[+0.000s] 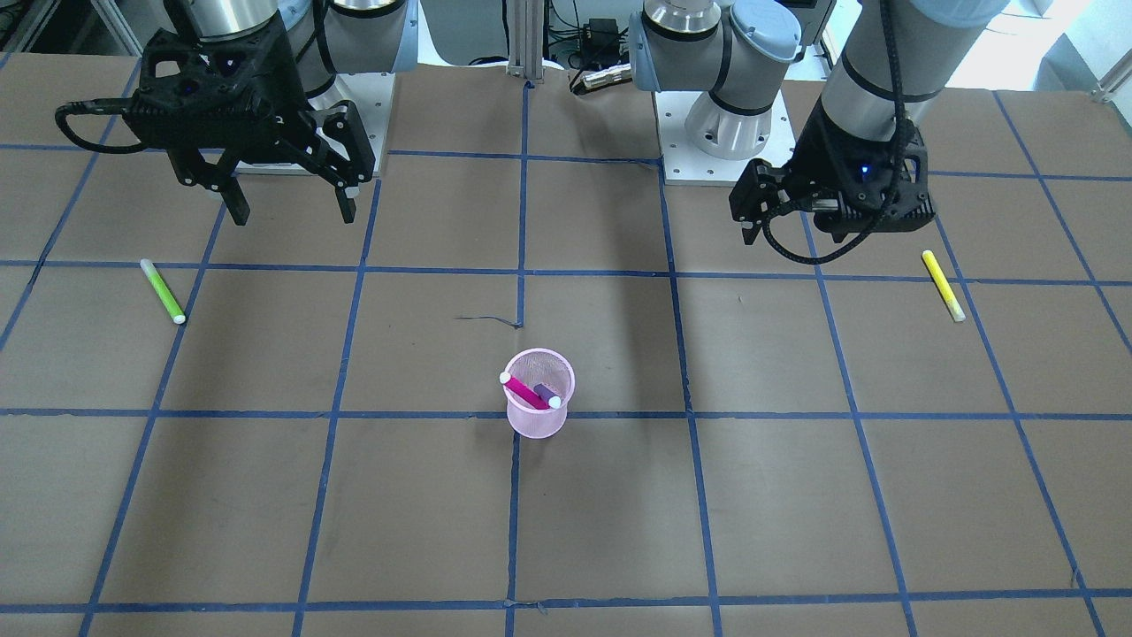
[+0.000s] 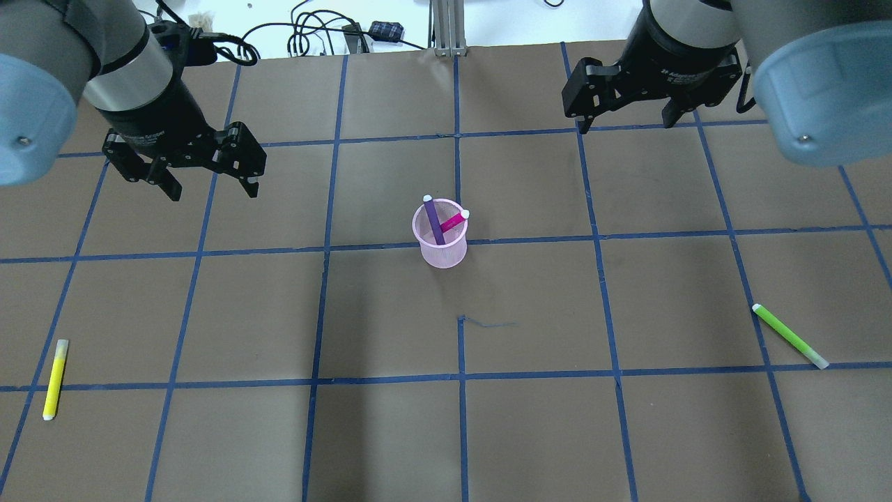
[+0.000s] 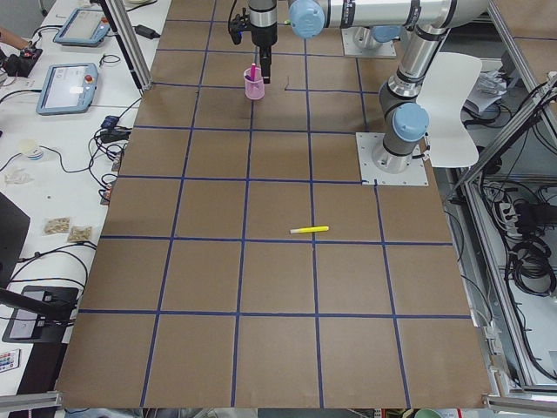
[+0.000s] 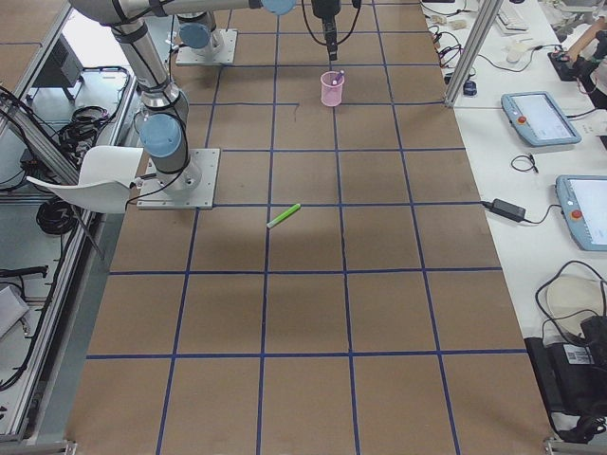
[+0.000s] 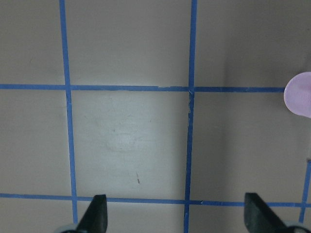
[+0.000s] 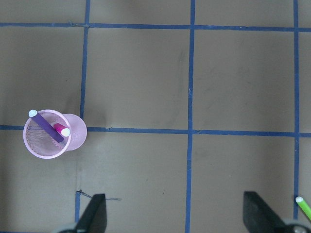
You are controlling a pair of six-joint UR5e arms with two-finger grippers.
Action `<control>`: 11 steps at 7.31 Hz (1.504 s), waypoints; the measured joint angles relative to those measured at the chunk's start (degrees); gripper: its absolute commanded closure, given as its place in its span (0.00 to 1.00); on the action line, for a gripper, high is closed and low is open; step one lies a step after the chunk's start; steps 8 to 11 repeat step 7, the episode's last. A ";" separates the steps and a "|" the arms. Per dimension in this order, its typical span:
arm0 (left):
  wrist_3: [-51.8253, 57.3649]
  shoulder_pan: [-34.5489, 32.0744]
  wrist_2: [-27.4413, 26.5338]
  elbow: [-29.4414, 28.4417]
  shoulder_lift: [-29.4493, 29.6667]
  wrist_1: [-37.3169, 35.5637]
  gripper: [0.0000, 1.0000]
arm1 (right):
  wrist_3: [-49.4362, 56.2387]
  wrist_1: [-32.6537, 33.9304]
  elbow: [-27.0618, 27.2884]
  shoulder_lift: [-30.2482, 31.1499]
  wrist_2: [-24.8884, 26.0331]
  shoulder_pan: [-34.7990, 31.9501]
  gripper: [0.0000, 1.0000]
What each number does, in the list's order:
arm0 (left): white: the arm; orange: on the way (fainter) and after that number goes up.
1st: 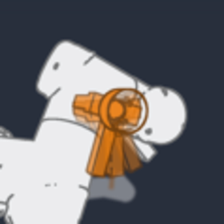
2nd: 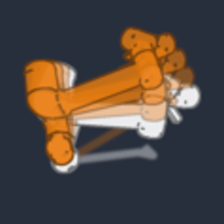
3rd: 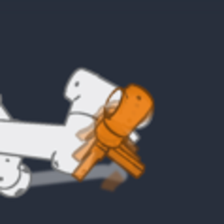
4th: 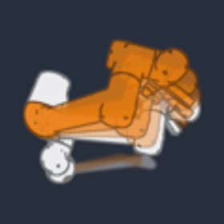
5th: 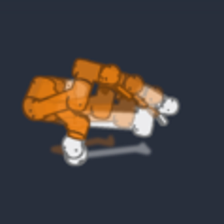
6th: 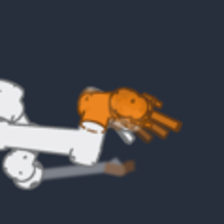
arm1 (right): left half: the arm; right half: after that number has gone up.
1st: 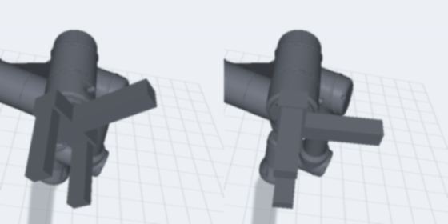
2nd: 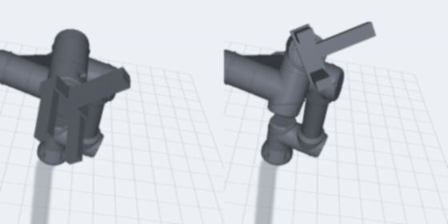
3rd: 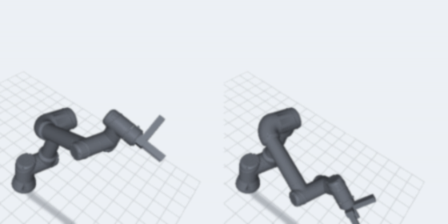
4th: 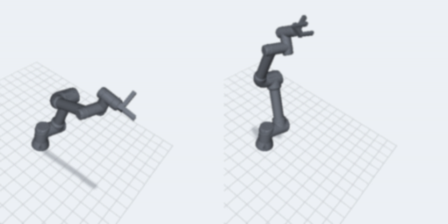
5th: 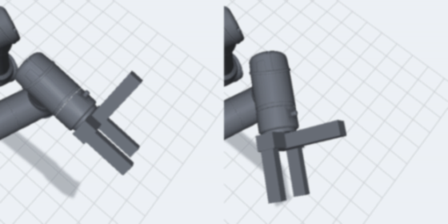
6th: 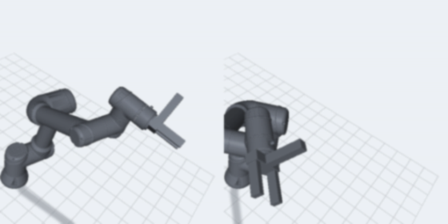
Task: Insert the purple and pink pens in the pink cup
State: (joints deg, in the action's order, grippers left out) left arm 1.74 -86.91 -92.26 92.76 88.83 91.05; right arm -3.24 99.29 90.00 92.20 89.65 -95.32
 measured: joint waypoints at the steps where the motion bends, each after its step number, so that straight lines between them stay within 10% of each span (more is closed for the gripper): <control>1: 0.57 -0.02 0.03 0.08 -0.71 0.70 0.00 | -0.01 0.00 0.00 0.00 0.00 0.03 0.00; 11: 4.53 -0.36 1.37 0.22 -1.10 0.87 0.00 | -0.01 -0.12 0.00 -0.01 0.00 0.03 0.00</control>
